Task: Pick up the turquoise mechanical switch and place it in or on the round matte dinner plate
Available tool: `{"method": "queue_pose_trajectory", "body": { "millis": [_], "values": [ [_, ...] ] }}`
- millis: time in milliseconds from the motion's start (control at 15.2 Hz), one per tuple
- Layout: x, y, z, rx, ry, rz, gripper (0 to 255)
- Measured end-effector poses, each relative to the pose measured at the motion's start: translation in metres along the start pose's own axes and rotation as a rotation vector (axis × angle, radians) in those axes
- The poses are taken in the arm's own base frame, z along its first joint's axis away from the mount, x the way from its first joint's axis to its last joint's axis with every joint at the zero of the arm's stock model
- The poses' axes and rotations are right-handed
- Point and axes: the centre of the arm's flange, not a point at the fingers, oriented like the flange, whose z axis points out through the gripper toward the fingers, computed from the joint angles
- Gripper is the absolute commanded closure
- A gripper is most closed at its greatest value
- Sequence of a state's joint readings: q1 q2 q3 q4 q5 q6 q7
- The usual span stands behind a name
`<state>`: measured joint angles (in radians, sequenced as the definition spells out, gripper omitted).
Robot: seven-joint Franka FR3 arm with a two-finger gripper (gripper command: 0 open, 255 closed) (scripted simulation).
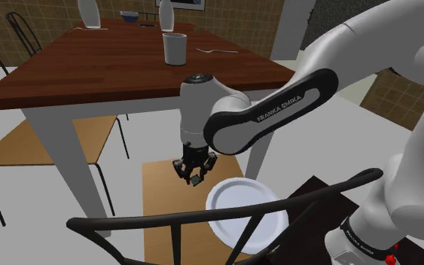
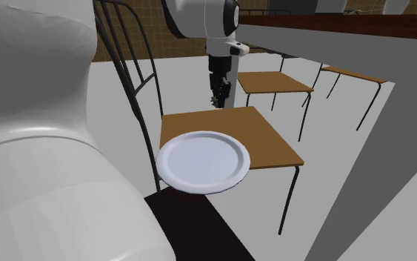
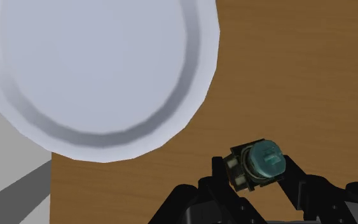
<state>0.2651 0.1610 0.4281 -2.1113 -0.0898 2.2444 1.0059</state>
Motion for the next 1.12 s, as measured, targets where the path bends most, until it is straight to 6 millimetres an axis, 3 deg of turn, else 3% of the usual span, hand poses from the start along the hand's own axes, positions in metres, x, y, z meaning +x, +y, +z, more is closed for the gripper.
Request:
{"method": "queue_pose_trajectory", "body": {
  "millis": [594, 792, 924, 1122],
  "values": [
    [-0.07, 0.089, -0.002, -0.002, 0.001, 0.0, 255],
    [-0.094, 0.128, 0.003, -0.001, 0.001, 0.001, 255],
    [-0.1, 0.154, 0.003, 0.027, -0.036, 0.061, 255],
    [-0.103, 0.162, 0.008, 0.078, -0.059, 0.121, 255]
  ]
}}
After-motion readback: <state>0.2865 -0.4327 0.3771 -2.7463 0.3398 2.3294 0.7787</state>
